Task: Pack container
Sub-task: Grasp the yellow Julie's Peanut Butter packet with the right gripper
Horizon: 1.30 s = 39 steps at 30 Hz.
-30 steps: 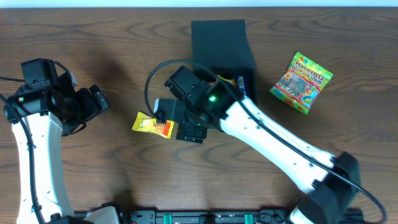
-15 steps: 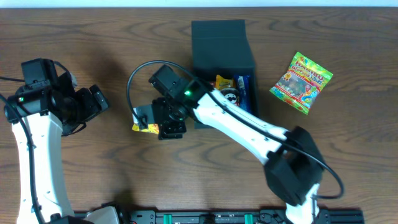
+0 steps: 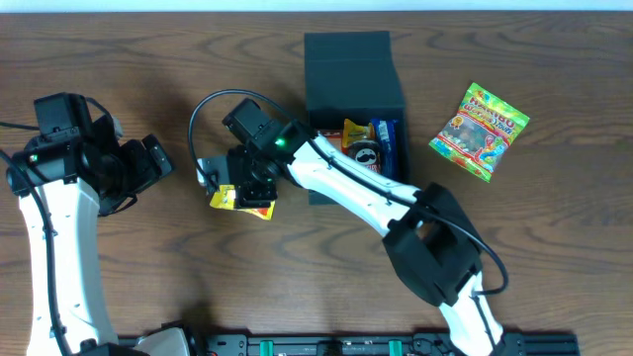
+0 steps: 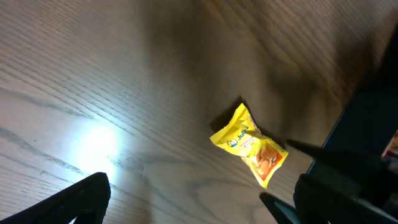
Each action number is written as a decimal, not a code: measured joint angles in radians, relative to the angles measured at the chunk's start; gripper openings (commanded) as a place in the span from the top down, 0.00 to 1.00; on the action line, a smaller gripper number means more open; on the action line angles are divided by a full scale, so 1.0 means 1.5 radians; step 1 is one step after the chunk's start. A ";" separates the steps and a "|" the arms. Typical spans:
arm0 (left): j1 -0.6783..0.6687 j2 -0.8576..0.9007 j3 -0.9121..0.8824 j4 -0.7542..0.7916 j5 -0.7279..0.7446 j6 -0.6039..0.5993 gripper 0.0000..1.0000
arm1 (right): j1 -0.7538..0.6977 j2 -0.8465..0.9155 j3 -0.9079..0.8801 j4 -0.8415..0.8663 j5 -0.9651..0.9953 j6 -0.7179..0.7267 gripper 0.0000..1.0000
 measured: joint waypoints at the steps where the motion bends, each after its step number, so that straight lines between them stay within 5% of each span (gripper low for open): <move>1: 0.000 0.000 0.000 0.000 0.000 0.000 0.05 | 0.000 0.004 0.001 0.003 0.001 0.003 0.30; 29: 0.000 0.000 0.000 0.000 0.000 0.000 0.05 | 0.000 0.081 0.001 0.003 0.040 0.072 0.37; 35: 0.000 0.000 0.000 0.000 0.000 0.000 0.05 | 0.000 0.081 0.001 0.003 0.056 0.097 0.47; 39: 0.000 0.000 0.000 0.000 0.000 0.000 0.05 | 0.000 0.081 0.001 0.003 0.067 0.111 0.63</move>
